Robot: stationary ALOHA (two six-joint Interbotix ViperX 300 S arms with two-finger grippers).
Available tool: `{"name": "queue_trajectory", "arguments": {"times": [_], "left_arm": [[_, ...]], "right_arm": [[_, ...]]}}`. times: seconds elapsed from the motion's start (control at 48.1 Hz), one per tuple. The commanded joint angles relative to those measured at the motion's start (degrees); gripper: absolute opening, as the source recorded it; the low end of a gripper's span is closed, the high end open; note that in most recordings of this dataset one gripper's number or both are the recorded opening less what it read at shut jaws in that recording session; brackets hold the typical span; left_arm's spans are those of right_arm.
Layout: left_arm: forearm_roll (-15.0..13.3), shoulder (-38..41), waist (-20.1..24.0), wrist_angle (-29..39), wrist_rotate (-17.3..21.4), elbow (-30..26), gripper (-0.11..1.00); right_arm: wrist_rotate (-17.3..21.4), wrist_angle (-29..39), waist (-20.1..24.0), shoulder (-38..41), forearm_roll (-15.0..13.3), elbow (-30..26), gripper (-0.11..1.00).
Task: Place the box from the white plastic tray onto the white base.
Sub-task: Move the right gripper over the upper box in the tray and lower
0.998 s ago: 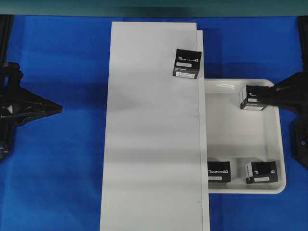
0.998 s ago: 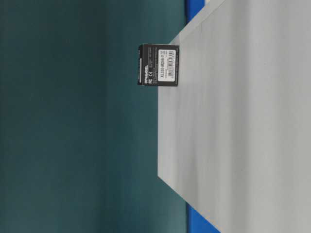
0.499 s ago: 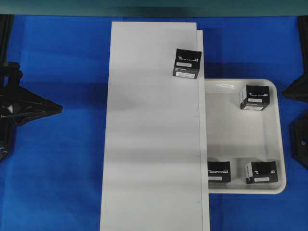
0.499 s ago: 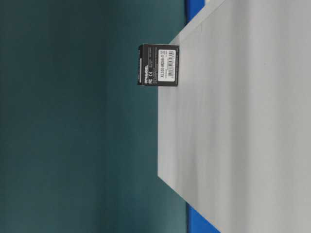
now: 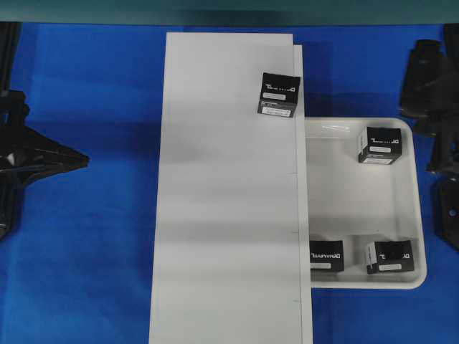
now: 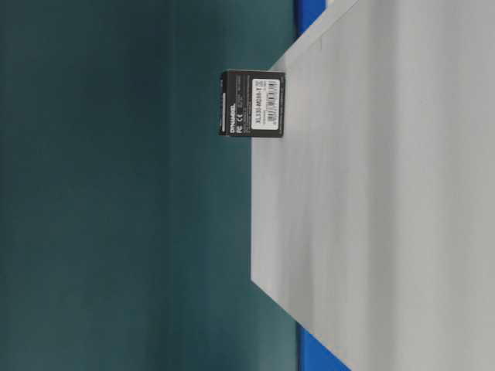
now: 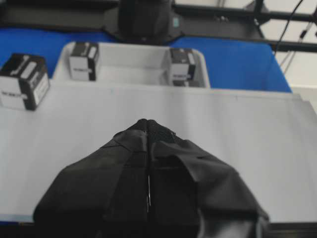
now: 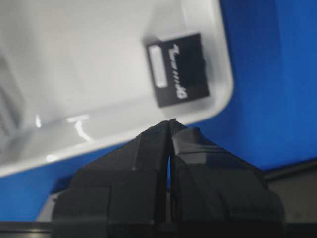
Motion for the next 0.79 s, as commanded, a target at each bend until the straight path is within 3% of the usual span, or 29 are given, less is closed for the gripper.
{"name": "queue_trajectory", "arguments": {"times": [0.0, 0.145, 0.249, 0.312, 0.478, 0.561, 0.769], "left_arm": [[0.18, -0.09, -0.09, -0.18, -0.09, -1.58, -0.07], [0.18, -0.53, -0.09, -0.18, -0.09, -1.67, -0.07], [0.18, -0.53, -0.09, -0.18, -0.09, -1.67, -0.07], [0.18, -0.53, -0.09, -0.09, -0.09, -1.67, -0.07], [0.18, -0.53, -0.09, 0.7, -0.09, -1.67, -0.07], [0.18, -0.62, -0.09, 1.05, -0.09, -1.67, -0.07], [0.18, -0.7, -0.09, 1.05, -0.18, -1.76, -0.07]], "right_arm": [[-1.49, -0.35, -1.14, 2.02, -0.26, 0.44, 0.03], [-2.9, -1.49, -2.46, 4.22, -0.35, 1.14, 0.08], [-3.16, -2.46, -2.81, 5.63, -0.26, 1.67, 0.18], [-3.25, -2.99, -2.9, 6.59, -0.26, 2.11, 0.3], [-3.78, -5.45, -2.9, 8.88, -0.35, 4.48, 0.79], [-5.45, -9.14, -2.81, 9.05, -0.26, 5.62, 0.96], [-8.61, -13.89, -2.9, 10.28, -0.26, 8.09, 1.0]]}}
